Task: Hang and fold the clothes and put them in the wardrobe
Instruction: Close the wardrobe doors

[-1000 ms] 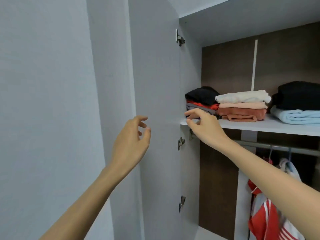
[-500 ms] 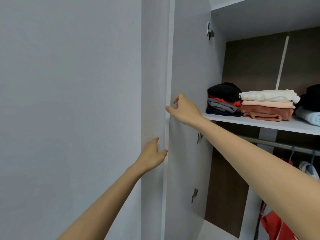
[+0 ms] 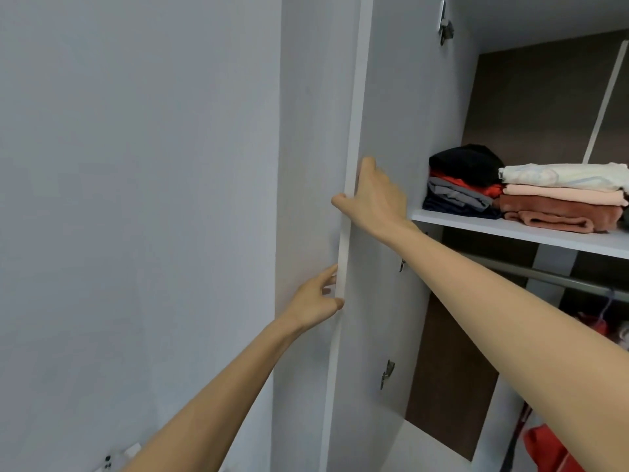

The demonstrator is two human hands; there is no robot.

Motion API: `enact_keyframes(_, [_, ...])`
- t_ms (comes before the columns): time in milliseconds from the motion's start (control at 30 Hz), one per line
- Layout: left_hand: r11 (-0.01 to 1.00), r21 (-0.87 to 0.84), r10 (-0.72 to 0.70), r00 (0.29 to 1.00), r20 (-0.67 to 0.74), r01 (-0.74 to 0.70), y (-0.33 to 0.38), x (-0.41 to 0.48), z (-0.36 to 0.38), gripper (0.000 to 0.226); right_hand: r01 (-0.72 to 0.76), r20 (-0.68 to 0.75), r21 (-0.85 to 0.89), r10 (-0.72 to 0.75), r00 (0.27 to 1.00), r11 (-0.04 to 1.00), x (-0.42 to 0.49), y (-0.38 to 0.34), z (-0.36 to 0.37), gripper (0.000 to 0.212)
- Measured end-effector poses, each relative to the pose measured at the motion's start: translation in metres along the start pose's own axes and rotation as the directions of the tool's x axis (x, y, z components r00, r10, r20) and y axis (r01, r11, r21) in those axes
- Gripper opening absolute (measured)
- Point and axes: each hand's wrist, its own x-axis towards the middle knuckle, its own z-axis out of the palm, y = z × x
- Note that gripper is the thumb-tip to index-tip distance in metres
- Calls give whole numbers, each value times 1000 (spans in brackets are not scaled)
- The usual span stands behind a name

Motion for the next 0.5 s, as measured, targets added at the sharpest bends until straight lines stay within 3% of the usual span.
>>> enact_keyframes(100, [1000, -14, 28, 999, 39, -28, 8, -7, 12, 67, 11, -51, -20, -12, 999, 1000, -9, 16, -15, 38])
enact_keyframes(233, [994, 42, 89, 973, 213, -100, 27, -14, 38, 69, 19, -119, -46, -24, 993, 999, -31, 56, -47, 37])
enact_keyframes(400, [955, 130, 205, 912, 355, -265, 50, -8, 105, 72, 2, -186, -79, -17, 982, 997, -59, 124, -92, 38])
enact_keyframes(500, [939, 115, 254, 879, 404, -324, 63, 5, 155, 71, -54, -232, -2, 52, 971, 999, -70, 165, -115, 38])
